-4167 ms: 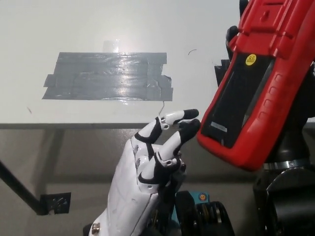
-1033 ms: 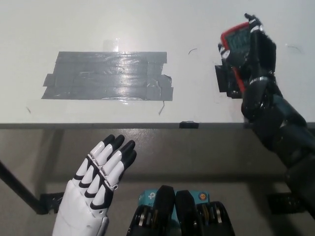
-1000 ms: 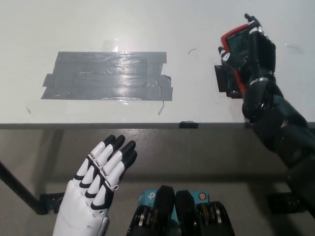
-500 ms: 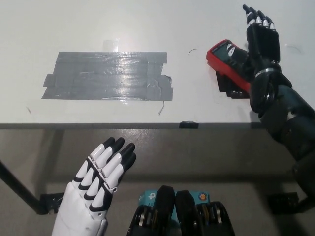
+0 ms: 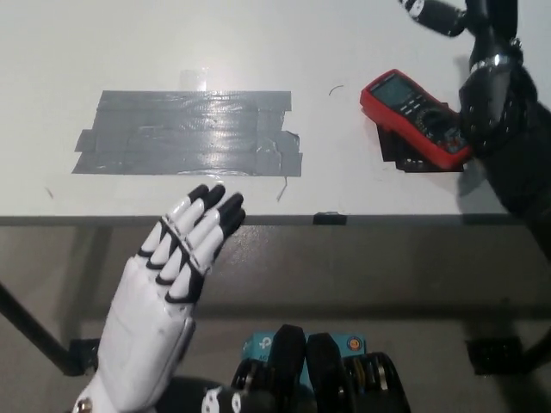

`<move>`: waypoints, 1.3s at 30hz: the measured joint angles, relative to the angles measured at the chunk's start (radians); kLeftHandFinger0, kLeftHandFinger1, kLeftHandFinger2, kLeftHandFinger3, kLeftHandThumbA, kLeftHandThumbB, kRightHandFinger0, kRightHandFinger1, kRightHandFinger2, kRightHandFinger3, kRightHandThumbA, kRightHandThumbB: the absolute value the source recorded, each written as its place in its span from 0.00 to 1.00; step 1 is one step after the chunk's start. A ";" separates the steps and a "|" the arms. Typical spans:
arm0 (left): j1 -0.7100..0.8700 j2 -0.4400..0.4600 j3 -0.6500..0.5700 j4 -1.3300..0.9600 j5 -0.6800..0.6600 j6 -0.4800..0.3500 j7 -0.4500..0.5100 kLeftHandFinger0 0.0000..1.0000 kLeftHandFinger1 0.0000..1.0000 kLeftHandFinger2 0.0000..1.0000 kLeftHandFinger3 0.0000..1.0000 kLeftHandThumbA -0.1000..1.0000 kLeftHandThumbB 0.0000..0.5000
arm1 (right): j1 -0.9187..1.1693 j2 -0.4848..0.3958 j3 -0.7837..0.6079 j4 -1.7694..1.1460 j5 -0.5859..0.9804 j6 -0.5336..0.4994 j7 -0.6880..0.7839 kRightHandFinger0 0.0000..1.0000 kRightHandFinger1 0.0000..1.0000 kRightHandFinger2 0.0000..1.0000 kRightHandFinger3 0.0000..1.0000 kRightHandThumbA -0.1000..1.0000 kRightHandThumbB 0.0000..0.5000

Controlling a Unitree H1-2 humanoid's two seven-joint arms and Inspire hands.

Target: The robot first picks the multimeter with right hand and then unfolds the black stand on the back of it using left hand

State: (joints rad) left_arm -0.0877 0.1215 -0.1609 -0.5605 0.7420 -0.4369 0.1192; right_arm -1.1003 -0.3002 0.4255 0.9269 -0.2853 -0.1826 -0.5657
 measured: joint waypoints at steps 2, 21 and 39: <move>-0.022 0.005 0.007 0.025 -0.011 0.002 -0.003 1.00 1.00 1.00 1.00 1.00 0.36 | 0.053 0.000 -0.008 -0.070 0.005 0.004 0.008 1.00 1.00 1.00 1.00 0.92 0.75; -0.153 0.036 0.070 0.305 -0.123 0.058 -0.038 1.00 1.00 1.00 1.00 1.00 0.37 | 0.604 0.002 -0.031 -0.711 0.048 0.048 0.059 1.00 1.00 1.00 1.00 0.75 0.56; 0.111 0.030 0.122 0.426 -0.415 0.215 -0.139 1.00 1.00 1.00 1.00 1.00 0.40 | 1.122 0.053 -0.101 -1.157 0.215 0.029 0.180 1.00 1.00 1.00 1.00 0.70 0.55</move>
State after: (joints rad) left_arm 0.0238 0.1512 -0.0389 -0.1341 0.3269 -0.2221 -0.0199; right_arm 0.0218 -0.2476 0.3247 -0.2304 -0.0706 -0.1531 -0.3861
